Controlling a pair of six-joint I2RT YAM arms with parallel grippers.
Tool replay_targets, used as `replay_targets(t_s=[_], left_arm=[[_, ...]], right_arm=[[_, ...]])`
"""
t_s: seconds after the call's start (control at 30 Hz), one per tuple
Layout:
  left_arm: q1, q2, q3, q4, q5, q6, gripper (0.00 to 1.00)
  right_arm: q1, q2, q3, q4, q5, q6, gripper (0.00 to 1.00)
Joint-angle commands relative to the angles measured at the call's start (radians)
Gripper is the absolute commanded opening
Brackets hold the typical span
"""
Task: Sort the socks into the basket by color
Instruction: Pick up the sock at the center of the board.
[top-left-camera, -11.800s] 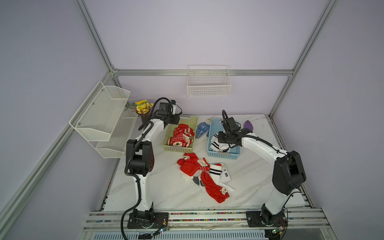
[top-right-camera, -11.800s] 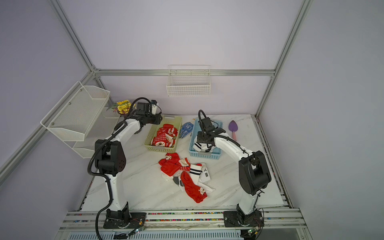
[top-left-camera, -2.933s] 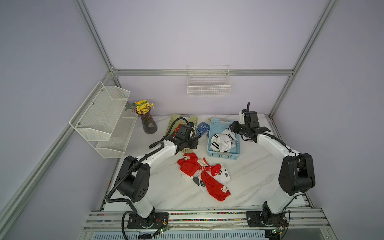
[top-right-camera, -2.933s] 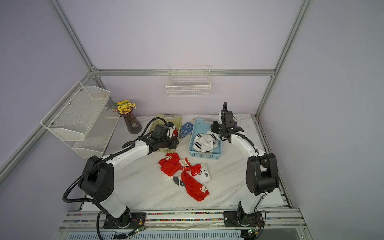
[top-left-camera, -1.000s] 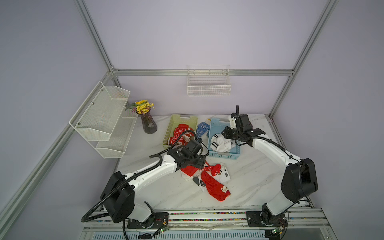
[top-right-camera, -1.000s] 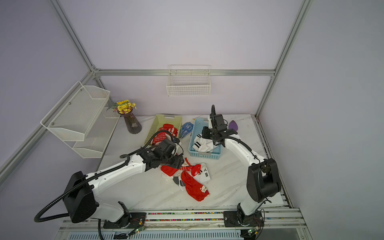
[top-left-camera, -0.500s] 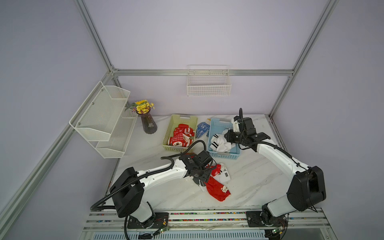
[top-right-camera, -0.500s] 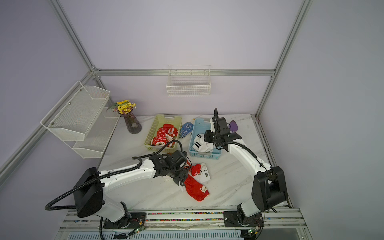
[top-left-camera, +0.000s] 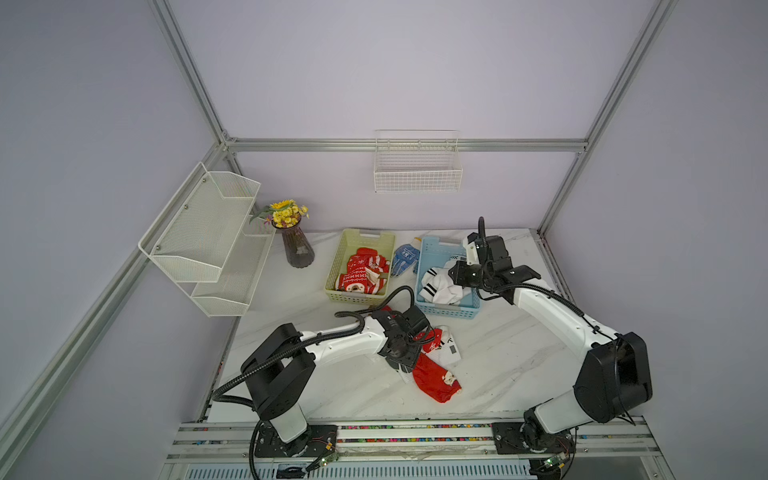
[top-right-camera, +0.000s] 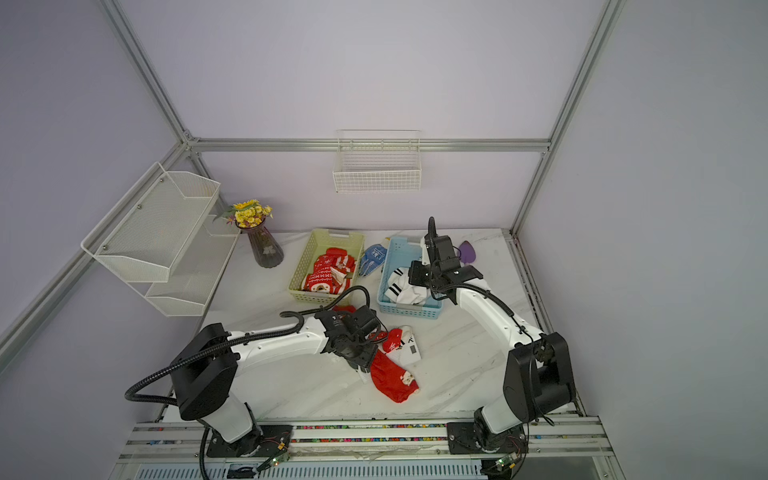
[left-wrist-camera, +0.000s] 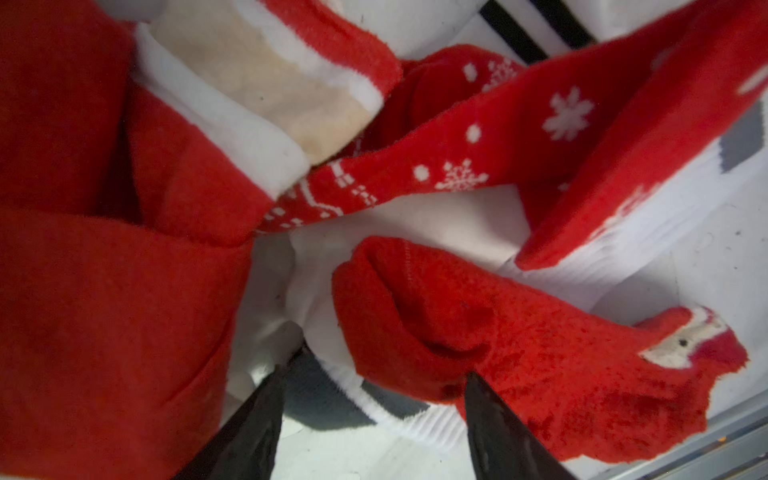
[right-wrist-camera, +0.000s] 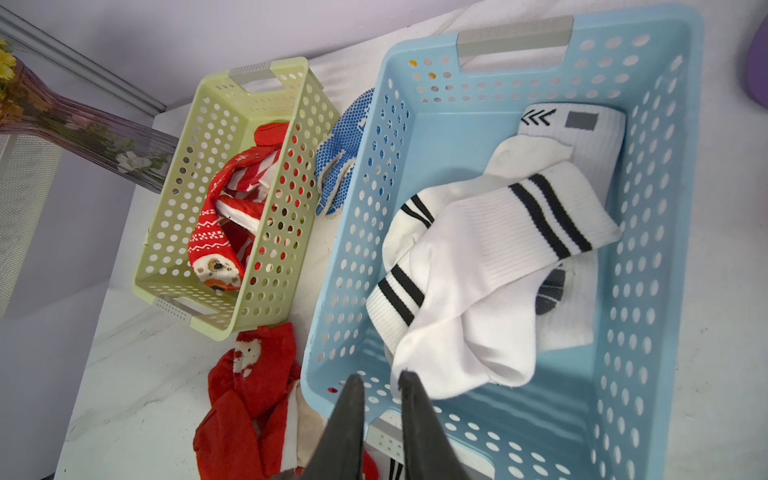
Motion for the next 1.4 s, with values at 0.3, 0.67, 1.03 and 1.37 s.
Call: replay_targets(t_s=[0.3,0.67,1.03,1.37], left_arm=[[-0.004,0.028,0.075,0.036,0.006,-0.033,0.63],[-0.004,0.042,0.075,0.053,0.03,-0.039,0.54],[-0.004,0.058,0.08,0.06,0.039,-0.039,0.43],[-0.005,0.043,0.083,0.062,0.041,-0.045,0.28]], right_arm=[[0.001,-0.006,-0.006,0.004,-0.006,0.0,0.21],[0.001,-0.003,0.001,0.001,-0.008,0.002,0.21],[0.001,0.002,0.012,-0.006,-0.006,0.002,0.21],[0.002,0.016,0.02,-0.004,-0.012,0.002,0.21]])
